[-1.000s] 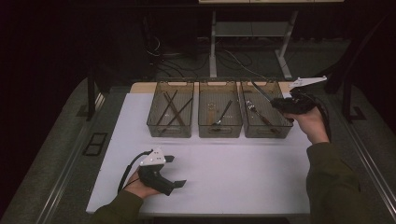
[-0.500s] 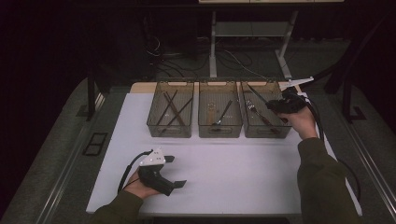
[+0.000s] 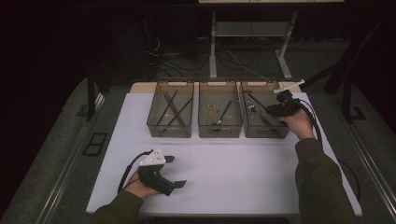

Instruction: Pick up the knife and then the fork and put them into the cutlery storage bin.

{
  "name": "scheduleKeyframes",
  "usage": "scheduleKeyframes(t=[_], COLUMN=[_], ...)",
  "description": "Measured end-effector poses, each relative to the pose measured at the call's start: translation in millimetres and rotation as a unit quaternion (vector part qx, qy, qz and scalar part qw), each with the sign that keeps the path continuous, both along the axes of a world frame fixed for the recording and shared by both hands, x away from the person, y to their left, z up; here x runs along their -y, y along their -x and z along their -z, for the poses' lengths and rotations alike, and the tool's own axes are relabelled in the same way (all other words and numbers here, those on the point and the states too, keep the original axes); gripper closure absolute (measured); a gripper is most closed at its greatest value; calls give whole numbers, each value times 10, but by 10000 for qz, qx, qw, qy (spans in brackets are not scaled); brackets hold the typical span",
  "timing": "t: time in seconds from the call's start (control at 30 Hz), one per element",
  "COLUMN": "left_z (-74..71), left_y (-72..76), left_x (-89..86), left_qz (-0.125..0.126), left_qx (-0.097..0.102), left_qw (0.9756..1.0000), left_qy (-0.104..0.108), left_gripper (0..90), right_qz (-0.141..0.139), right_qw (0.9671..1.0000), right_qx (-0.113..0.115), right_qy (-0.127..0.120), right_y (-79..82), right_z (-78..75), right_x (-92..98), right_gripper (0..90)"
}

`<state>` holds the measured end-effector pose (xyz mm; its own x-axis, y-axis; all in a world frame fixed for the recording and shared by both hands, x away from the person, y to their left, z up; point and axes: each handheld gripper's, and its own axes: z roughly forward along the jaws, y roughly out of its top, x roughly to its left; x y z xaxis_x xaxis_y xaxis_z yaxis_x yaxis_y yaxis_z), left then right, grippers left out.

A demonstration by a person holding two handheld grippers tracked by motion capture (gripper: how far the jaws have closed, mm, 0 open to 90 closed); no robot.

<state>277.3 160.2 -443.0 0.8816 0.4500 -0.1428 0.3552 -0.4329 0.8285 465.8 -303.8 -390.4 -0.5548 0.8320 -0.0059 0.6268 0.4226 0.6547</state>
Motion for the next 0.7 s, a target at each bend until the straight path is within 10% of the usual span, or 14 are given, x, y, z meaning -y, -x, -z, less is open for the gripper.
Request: scheduleKeyframes(t=[0.17,0.7], left_z=[0,2], left_y=[0,0], left_x=[0,3], left_qz=[10,3], left_qx=[0,0], left_qw=[10000,10000], left_qy=[-4,-13], left_gripper=[0,0], right_qz=[49,174], right_qw=[9998,9974], right_qx=[-117,65], right_qy=[147,-696], right_y=[-15,120], right_z=[56,-16], right_x=[-19,113], right_gripper=[696,389])
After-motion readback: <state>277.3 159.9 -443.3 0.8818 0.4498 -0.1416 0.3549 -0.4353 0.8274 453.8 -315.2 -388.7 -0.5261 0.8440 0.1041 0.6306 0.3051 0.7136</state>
